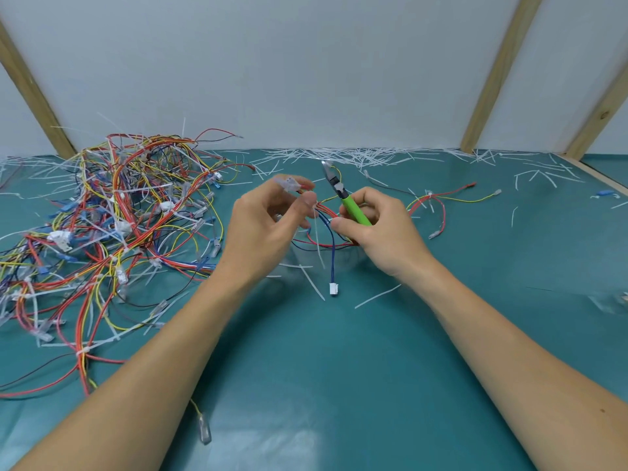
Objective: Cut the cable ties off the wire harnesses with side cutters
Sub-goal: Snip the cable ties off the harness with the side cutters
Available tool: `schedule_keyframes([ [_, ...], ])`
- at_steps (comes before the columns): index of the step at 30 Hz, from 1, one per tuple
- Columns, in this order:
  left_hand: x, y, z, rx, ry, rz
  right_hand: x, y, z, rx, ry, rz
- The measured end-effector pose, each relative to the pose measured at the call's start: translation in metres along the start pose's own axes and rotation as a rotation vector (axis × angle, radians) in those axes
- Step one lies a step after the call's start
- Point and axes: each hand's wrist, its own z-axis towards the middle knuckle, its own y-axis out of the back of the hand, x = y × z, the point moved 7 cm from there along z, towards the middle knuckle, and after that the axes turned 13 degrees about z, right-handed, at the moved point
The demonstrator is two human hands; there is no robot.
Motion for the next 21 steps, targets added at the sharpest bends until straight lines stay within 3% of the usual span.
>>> schedule_keyframes([
  [9, -0.001, -0.013, 0.0, 0.35, 0.059, -0.08, -0.004, 0.002, 0.002, 0.126, -0.075, 0.109],
  [21, 0.016, -0.022, 0.0, 0.263, 0.426, -0.634, 0.019, -0.006, -0.011, -0.007, 0.157, -0.035],
])
